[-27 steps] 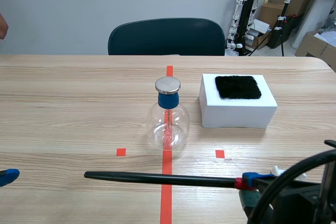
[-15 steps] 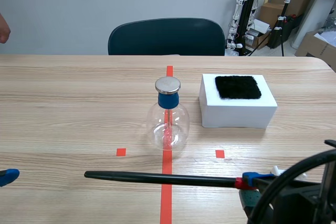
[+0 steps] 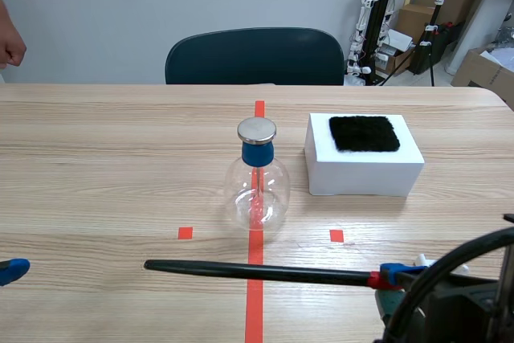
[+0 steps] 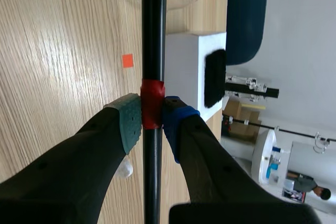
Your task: Do the electroscope experiment. put the rod down on the box
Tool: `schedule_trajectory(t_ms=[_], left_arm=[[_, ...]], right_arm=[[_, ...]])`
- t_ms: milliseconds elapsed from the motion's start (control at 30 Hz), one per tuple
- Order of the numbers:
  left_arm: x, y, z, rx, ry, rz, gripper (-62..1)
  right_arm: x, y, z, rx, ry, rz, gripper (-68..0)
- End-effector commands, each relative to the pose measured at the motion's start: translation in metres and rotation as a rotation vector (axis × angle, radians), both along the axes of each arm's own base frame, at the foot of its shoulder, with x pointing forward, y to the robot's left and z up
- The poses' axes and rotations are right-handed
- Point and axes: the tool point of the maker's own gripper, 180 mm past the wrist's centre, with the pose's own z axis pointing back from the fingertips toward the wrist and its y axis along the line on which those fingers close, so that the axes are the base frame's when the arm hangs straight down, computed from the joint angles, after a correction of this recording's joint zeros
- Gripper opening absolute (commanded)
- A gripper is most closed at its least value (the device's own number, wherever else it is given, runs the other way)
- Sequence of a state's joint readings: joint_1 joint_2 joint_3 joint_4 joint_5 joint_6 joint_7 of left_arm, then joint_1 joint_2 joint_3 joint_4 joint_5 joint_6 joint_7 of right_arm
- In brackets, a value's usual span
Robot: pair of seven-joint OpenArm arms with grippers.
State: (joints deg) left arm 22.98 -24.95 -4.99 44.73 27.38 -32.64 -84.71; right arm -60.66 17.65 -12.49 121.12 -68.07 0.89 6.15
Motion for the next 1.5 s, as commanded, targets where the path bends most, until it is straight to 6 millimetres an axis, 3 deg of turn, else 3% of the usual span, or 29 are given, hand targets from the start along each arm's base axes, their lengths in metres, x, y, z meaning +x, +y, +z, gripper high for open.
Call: schedule_trajectory(t_ms=[0,233,567,900,1033,1267,1467], left_arm=[[0.004,0.002,0.009,-0.017,-0.036,0.004,1.4],[0.004,0.002,0.009,-0.017,-0.036,0.004,1.4],[0.004,0.002,0.009,-0.017,-0.036,0.004,1.4],[0.004,0.002,0.009,-0.017,-0.036,0.004,1.4],[0.004,0.002,0.009,-0.017,-0.036,0.004,1.4],[0.004,0.002,0.009,-0.018,-0.036,0.004,1.4],[0.004,0.002,0.009,-0.018,-0.036,0.004,1.4]], right_arm=[[0.01,-0.004,0.01,-0.012,-0.047,-0.012,-65.1],[0.016,-0.025,-0.011,-0.116,0.078,-0.01,-65.1],[0.05,-0.039,-0.018,-0.17,0.224,0.011,-65.1],[0.083,-0.035,0.003,-0.1,0.275,0.066,-65.1],[0.095,-0.042,0.001,-0.063,0.298,0.023,-65.1],[0.094,-0.054,-0.022,-0.101,0.363,0.0,-65.1],[0.09,-0.05,-0.026,-0.143,0.38,0.058,-65.1]])
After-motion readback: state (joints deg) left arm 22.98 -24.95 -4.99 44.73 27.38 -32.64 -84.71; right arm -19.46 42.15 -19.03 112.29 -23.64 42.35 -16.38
